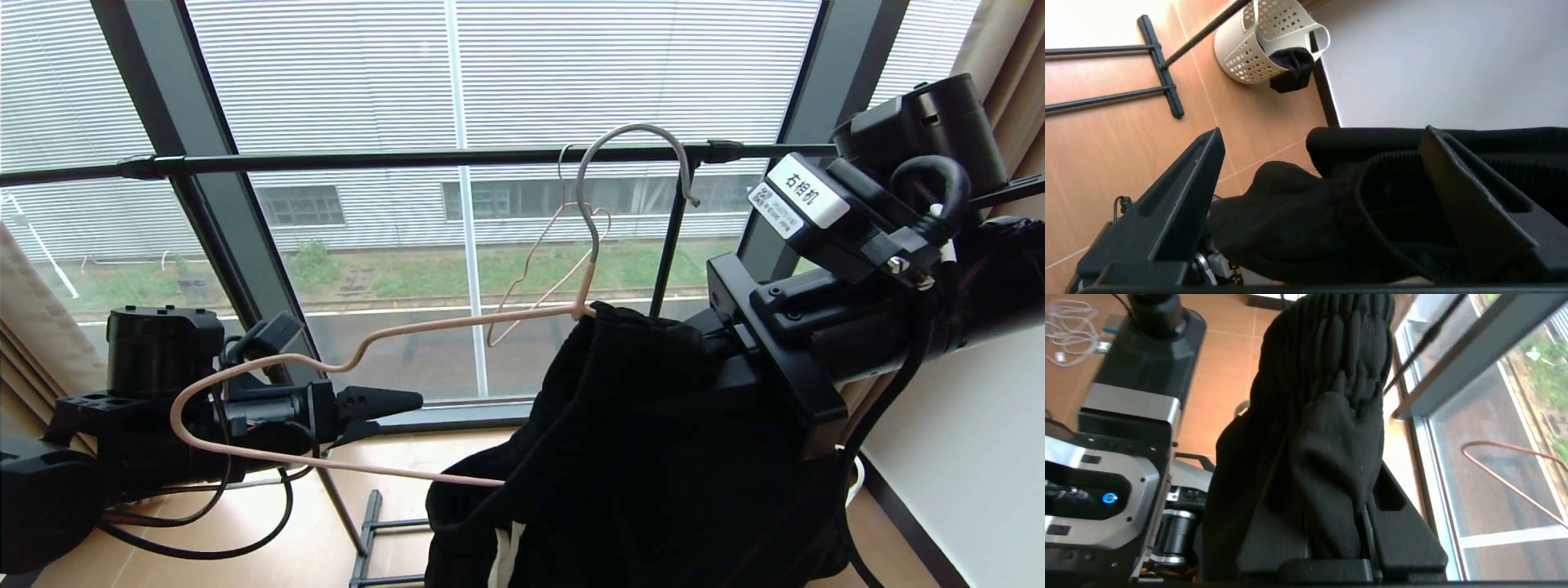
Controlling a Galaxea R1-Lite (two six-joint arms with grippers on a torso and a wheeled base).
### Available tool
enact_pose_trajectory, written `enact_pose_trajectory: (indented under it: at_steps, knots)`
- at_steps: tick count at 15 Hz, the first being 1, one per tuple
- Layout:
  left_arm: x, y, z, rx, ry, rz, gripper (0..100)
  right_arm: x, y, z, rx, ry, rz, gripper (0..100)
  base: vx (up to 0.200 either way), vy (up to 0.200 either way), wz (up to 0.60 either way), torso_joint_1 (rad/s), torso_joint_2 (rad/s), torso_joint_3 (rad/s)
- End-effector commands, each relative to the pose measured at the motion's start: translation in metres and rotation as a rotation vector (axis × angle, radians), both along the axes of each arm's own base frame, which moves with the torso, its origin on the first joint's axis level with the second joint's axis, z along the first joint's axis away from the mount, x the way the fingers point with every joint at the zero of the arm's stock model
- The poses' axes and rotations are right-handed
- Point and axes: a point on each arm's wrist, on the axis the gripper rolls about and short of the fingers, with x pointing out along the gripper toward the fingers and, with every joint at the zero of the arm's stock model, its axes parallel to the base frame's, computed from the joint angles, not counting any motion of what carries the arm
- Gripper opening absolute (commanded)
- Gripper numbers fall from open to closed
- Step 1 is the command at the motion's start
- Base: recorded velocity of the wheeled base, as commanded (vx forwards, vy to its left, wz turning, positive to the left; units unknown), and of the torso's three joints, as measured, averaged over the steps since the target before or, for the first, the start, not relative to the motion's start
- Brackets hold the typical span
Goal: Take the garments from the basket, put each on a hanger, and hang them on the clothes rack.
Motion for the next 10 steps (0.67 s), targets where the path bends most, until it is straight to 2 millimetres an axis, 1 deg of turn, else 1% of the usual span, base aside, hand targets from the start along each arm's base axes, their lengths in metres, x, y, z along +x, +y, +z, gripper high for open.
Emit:
enact_pose_trajectory:
  at_steps: [1, 5, 10]
  knots:
    - [-0.006, -0.006, 0.000, 0.000, -0.001, -0.029, 100, 0.000, 0.000, 0.000, 0.001, 0.001, 0.002, 0, 0.000, 0.000, 0.00, 0.000, 0.00, 0.000]
    - [-0.021, -0.020, -0.005, 0.020, -0.002, -0.107, 100, 0.001, 0.001, 0.002, 0.032, -0.015, 0.022, 0, 0.000, 0.000, 0.00, 0.000, 0.00, 0.000]
    - [-0.026, -0.026, -0.010, 0.034, 0.004, -0.149, 100, 0.001, 0.001, 0.005, 0.045, -0.026, 0.023, 0, 0.000, 0.000, 0.00, 0.000, 0.00, 0.000]
